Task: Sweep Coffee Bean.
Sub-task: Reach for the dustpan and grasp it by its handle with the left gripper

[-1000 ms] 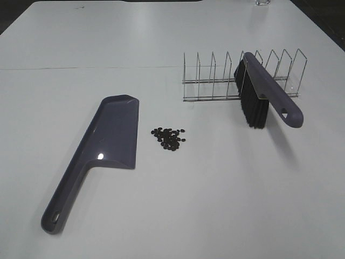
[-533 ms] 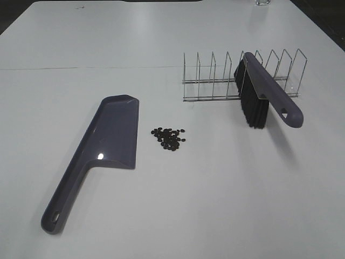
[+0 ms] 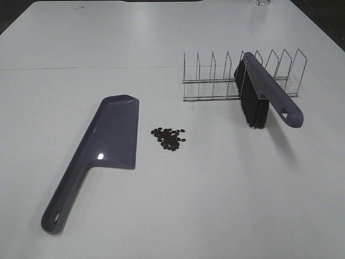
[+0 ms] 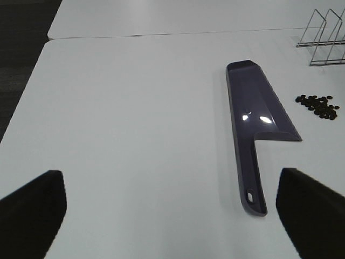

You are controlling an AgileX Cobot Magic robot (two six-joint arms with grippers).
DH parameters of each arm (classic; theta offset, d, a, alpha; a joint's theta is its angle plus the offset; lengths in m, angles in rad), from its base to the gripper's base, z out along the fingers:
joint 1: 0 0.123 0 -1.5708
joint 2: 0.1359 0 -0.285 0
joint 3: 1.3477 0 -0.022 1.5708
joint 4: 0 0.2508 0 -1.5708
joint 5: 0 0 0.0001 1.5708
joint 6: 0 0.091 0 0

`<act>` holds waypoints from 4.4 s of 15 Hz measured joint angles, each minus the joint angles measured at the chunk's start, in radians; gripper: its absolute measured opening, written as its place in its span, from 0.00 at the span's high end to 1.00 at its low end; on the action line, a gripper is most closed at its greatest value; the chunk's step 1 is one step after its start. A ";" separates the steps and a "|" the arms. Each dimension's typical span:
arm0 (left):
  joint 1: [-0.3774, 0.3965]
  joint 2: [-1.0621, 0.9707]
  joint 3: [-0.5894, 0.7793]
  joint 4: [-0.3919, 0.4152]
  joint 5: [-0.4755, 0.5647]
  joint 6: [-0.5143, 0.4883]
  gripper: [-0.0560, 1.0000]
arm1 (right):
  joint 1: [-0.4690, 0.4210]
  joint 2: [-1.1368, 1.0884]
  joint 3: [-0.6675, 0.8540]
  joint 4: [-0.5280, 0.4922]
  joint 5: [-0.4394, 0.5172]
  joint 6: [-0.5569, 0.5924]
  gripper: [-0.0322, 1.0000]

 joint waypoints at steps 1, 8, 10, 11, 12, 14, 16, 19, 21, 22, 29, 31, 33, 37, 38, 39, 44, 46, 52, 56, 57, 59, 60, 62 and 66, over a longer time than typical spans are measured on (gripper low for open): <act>0.000 -0.006 0.000 0.019 -0.001 -0.018 0.02 | 0.000 0.000 0.000 0.000 0.000 0.000 0.06; 0.000 -0.019 0.000 0.046 -0.001 -0.056 0.02 | 0.000 0.000 0.000 0.000 0.000 0.000 0.06; 0.000 -0.019 0.000 0.046 -0.001 -0.056 0.02 | 0.000 0.000 0.000 0.000 0.000 0.000 0.06; 0.000 -0.019 0.000 0.046 -0.001 -0.056 0.02 | 0.000 0.000 0.000 0.000 0.000 0.000 0.06; 0.000 -0.019 0.000 0.046 -0.001 -0.056 0.02 | 0.000 0.000 0.000 0.000 0.000 0.000 0.06; 0.000 -0.020 0.000 0.055 -0.001 -0.056 0.02 | 0.000 0.000 0.000 0.000 0.000 0.000 0.06; 0.000 -0.020 0.000 0.055 -0.001 -0.055 0.02 | 0.000 0.000 0.000 0.000 0.000 0.000 0.06; 0.000 -0.020 0.000 0.055 -0.001 -0.055 0.02 | 0.000 0.000 0.000 0.000 0.000 0.000 0.06; 0.000 -0.020 0.000 0.060 -0.001 -0.056 0.02 | 0.000 0.000 0.000 0.000 0.000 0.000 0.06; 0.000 -0.020 0.000 0.060 -0.001 -0.056 0.02 | 0.000 0.000 0.000 0.000 0.000 0.000 0.06; 0.000 -0.017 0.000 0.060 -0.001 -0.058 0.02 | 0.000 0.000 0.000 0.000 0.000 0.000 0.06; 0.000 0.044 0.000 0.061 -0.001 -0.058 0.02 | 0.000 0.000 0.000 0.000 0.000 0.000 0.06; 0.000 0.129 -0.014 0.061 0.024 -0.047 0.02 | 0.000 0.000 0.000 0.000 0.000 0.000 0.06; 0.000 0.357 -0.094 0.063 0.065 -0.033 0.02 | 0.000 0.000 0.000 0.000 0.000 0.000 0.06; 0.000 0.434 -0.124 0.063 0.081 -0.033 0.02 | 0.000 0.000 0.000 0.000 0.000 0.000 0.06; 0.000 0.604 -0.188 0.062 0.110 -0.033 0.02 | 0.000 0.000 0.000 0.000 0.000 0.000 0.06; -0.109 0.911 -0.226 0.033 0.087 -0.042 0.02 | 0.000 0.000 0.000 0.000 0.000 0.000 0.06; -0.215 1.010 -0.227 0.033 -0.018 -0.107 0.02 | 0.000 0.000 0.000 0.000 0.000 0.000 0.06; -0.346 1.462 -0.245 0.031 -0.276 -0.228 0.02 | 0.000 0.000 0.000 0.000 0.000 0.000 0.06; -0.383 1.666 -0.373 0.031 -0.353 -0.261 0.02 | 0.000 0.000 0.000 0.000 0.000 0.000 0.06; -0.384 1.698 -0.405 0.031 -0.353 -0.270 0.02 | 0.000 0.000 0.000 0.000 0.000 0.000 0.06; -0.384 1.749 -0.454 0.032 -0.354 -0.280 0.02 | 0.000 0.000 0.000 0.000 0.000 0.000 0.06; -0.384 1.774 -0.474 0.033 -0.354 -0.280 0.02 | 0.000 0.000 0.000 0.000 0.000 0.000 0.06; -0.384 1.811 -0.485 0.033 -0.354 -0.289 0.02 | 0.000 0.000 0.000 0.000 0.000 0.000 0.06; -0.384 1.886 -0.485 0.033 -0.353 -0.299 0.07 | 0.000 0.000 0.000 0.000 0.000 0.000 0.06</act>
